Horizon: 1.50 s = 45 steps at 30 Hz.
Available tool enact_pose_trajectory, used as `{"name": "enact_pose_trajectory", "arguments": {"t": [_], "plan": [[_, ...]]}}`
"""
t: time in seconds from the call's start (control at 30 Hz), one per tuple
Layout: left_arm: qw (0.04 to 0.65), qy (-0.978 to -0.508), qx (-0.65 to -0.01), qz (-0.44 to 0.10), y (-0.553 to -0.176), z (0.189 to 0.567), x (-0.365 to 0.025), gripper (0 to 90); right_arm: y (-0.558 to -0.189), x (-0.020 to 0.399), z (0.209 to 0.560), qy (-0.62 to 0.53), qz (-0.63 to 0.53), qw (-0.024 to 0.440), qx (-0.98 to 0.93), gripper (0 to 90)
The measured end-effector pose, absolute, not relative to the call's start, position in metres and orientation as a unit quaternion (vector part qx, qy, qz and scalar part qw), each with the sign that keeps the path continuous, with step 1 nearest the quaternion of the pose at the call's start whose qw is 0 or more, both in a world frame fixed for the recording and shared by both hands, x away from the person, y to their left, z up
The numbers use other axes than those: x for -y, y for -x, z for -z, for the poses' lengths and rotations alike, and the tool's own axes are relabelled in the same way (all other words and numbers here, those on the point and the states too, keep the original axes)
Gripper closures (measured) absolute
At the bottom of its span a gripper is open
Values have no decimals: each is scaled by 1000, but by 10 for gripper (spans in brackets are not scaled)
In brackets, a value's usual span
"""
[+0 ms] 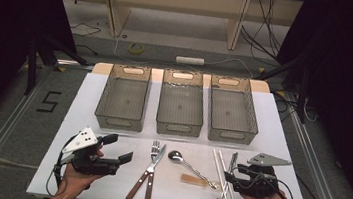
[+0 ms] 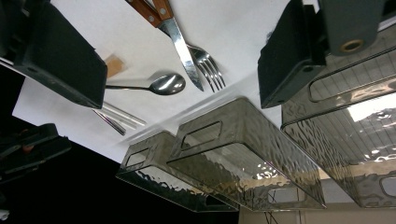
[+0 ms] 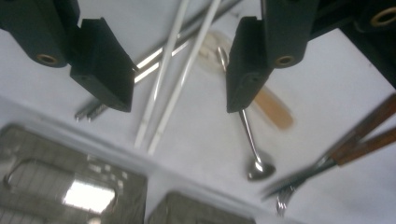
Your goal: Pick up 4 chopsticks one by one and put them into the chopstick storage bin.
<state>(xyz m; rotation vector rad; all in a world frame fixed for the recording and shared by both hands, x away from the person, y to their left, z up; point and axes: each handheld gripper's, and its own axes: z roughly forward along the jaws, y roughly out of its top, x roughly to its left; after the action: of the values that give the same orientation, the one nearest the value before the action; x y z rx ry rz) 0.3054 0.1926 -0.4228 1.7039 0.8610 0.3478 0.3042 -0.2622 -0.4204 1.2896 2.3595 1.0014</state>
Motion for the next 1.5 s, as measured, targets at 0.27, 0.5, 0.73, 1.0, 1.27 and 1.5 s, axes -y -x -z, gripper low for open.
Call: {"name": "enact_pose_trajectory", "arguments": {"t": [0.27,0.5,0.73,1.0,1.27,1.5], "plan": [[565,-725,-365,-148,-305,423,-192,152,-306,261,433,-452,-270,113,-843,577],[565,-726,-365,-148,-305,423,-192,152,-307,258,444,-446,-237,90,-859,644],[565,-726,-364,-146,-305,423,-192,152,-308,257,450,-438,-208,77,-871,696],[565,-726,-364,-146,-305,423,-192,152,-307,255,452,-437,-191,65,-877,741],[565,-726,-364,-146,-305,423,-192,152,-310,254,457,-446,-175,57,-876,759],[565,-726,-364,-146,-305,423,-192,152,-313,253,459,-449,-166,56,-876,787]]}}
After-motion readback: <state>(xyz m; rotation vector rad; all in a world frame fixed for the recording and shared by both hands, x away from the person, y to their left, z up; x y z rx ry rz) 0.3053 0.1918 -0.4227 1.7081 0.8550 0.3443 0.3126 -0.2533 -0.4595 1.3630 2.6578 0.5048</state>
